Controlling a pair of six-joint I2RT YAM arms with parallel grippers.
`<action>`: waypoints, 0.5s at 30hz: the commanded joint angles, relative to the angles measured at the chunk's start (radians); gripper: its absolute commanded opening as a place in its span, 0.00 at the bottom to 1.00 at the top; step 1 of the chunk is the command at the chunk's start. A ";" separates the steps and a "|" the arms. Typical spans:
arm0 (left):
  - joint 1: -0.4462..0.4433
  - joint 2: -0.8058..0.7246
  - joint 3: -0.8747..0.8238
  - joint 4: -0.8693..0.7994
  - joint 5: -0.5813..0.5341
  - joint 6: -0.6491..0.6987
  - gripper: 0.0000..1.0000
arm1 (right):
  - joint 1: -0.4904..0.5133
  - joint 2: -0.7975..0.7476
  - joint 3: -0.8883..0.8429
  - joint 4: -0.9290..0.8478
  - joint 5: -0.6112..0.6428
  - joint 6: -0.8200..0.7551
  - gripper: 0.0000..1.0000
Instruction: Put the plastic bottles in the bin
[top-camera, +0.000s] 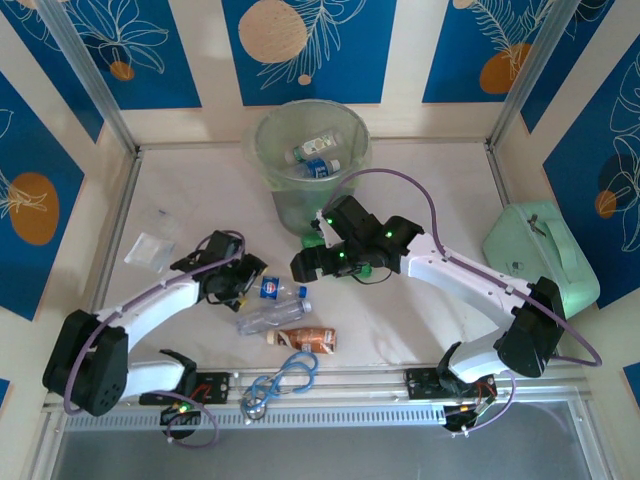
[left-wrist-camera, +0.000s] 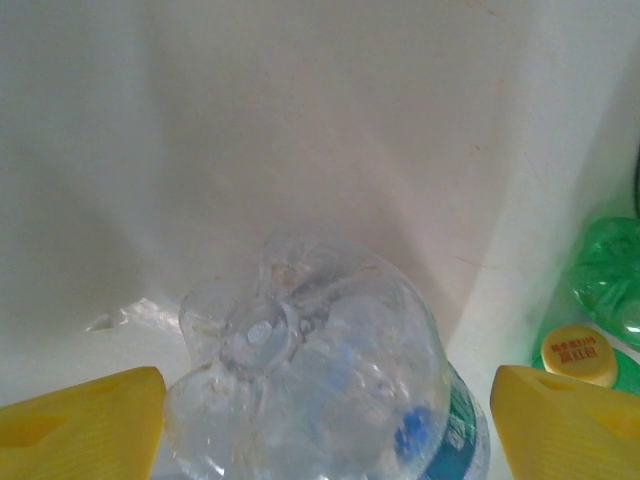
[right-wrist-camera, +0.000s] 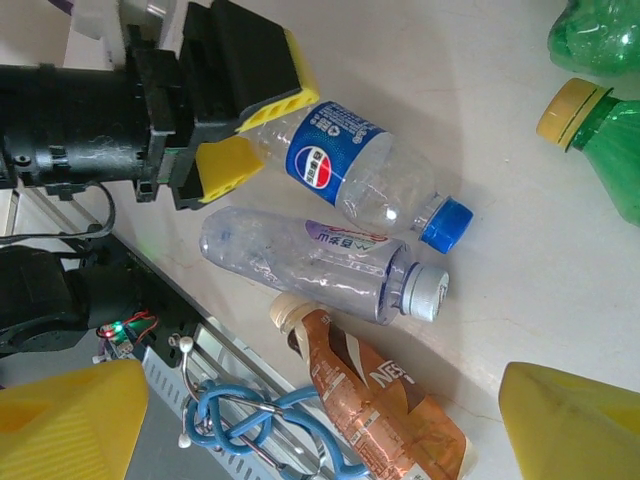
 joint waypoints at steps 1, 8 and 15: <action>-0.012 0.046 0.033 0.001 0.015 -0.029 0.80 | 0.005 -0.002 0.001 0.003 0.002 0.003 0.90; -0.012 0.090 0.056 0.028 0.019 -0.021 0.68 | 0.006 -0.013 -0.002 -0.005 0.004 0.009 0.87; -0.007 0.083 0.065 0.034 0.013 -0.004 0.59 | 0.002 -0.019 0.013 -0.010 0.008 0.010 0.85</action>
